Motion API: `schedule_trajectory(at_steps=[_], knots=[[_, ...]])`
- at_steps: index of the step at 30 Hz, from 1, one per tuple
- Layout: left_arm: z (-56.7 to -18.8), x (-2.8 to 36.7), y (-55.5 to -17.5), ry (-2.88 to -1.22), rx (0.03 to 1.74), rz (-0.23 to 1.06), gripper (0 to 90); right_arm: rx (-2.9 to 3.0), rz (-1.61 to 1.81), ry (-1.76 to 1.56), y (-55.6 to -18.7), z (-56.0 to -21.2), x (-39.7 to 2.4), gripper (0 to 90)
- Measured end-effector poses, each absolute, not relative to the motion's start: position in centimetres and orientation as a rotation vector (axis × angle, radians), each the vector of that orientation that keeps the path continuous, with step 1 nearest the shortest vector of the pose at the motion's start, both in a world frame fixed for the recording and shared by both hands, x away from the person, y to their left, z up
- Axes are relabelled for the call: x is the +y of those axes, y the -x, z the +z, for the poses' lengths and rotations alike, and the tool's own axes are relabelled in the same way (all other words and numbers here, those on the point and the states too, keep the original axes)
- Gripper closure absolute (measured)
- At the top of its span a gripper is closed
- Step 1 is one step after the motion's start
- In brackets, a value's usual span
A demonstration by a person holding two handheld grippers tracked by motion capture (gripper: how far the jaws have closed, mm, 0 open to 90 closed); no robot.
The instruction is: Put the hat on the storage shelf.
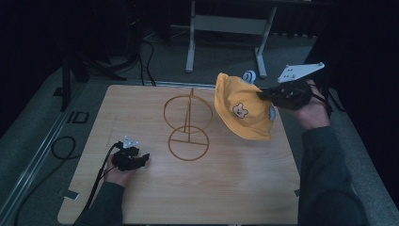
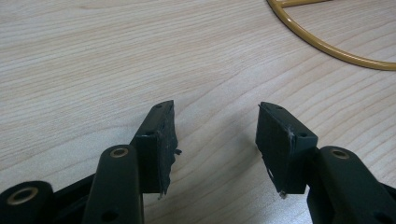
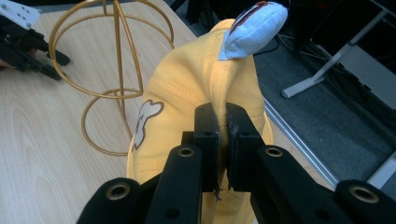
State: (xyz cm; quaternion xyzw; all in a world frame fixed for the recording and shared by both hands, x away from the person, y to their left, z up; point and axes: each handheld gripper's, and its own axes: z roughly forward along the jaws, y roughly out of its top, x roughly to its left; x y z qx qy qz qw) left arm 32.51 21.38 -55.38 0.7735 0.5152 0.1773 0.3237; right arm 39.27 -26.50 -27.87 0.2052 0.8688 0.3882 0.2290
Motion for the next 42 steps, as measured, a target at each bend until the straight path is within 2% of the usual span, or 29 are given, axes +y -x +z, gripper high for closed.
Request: schedule_trajectory(at_steps=[42], knots=[[-55.4, 21.4, -32.5, -2.031, 1.349, 0.466, 47.8, 2.376, 1.291, -0.424, -38.5, -25.5, -24.2, 84.7]])
